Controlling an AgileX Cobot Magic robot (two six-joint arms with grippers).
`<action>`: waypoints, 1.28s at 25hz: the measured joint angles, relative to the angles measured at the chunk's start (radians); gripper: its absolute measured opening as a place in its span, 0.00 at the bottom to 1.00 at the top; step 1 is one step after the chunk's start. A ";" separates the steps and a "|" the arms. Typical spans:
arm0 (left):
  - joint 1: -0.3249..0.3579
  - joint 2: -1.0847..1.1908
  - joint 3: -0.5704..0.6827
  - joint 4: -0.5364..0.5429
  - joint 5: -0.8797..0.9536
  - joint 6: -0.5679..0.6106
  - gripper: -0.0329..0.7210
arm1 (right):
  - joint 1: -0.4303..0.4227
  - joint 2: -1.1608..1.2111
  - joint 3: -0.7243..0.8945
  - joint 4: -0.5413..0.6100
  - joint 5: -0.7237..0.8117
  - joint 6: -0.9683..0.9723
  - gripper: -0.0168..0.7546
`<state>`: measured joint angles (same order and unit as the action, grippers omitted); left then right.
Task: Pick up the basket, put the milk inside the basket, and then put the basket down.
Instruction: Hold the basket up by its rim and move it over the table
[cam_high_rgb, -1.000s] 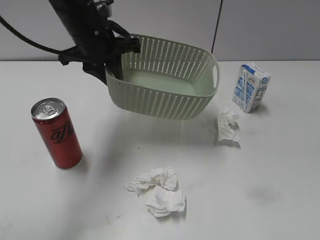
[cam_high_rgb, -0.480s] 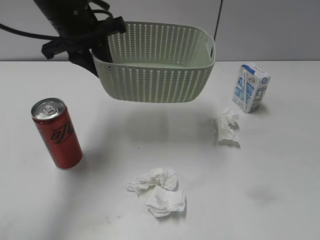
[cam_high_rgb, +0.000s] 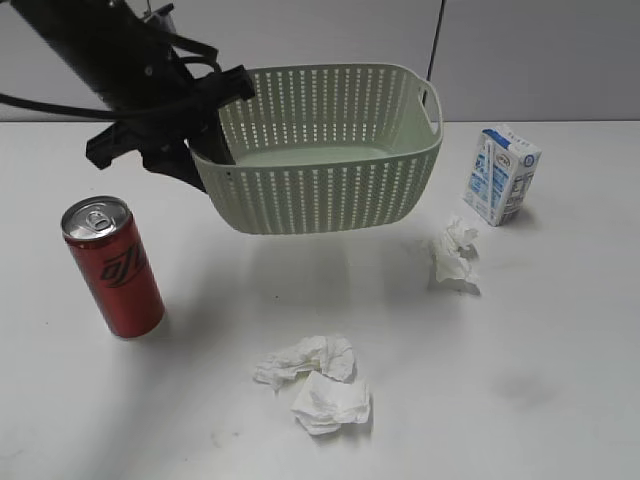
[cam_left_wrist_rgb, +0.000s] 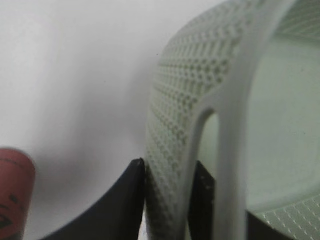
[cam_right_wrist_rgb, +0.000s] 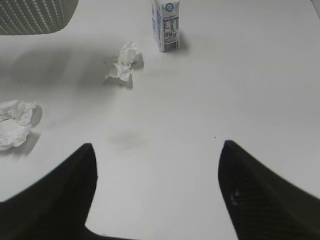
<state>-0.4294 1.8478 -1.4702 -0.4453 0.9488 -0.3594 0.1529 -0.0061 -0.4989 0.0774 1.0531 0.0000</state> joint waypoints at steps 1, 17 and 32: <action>-0.005 -0.029 0.056 -0.018 -0.035 -0.001 0.33 | 0.000 0.000 0.000 0.000 0.000 0.000 0.76; -0.169 -0.100 0.239 -0.022 -0.200 -0.056 0.33 | 0.000 0.007 -0.005 -0.032 -0.007 0.046 0.76; -0.199 -0.022 0.271 -0.040 -0.271 -0.058 0.33 | 0.000 0.940 -0.358 -0.092 -0.225 -0.072 0.76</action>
<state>-0.6281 1.8259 -1.1996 -0.4849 0.6775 -0.4175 0.1529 0.9335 -0.8571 -0.0151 0.8282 -0.0717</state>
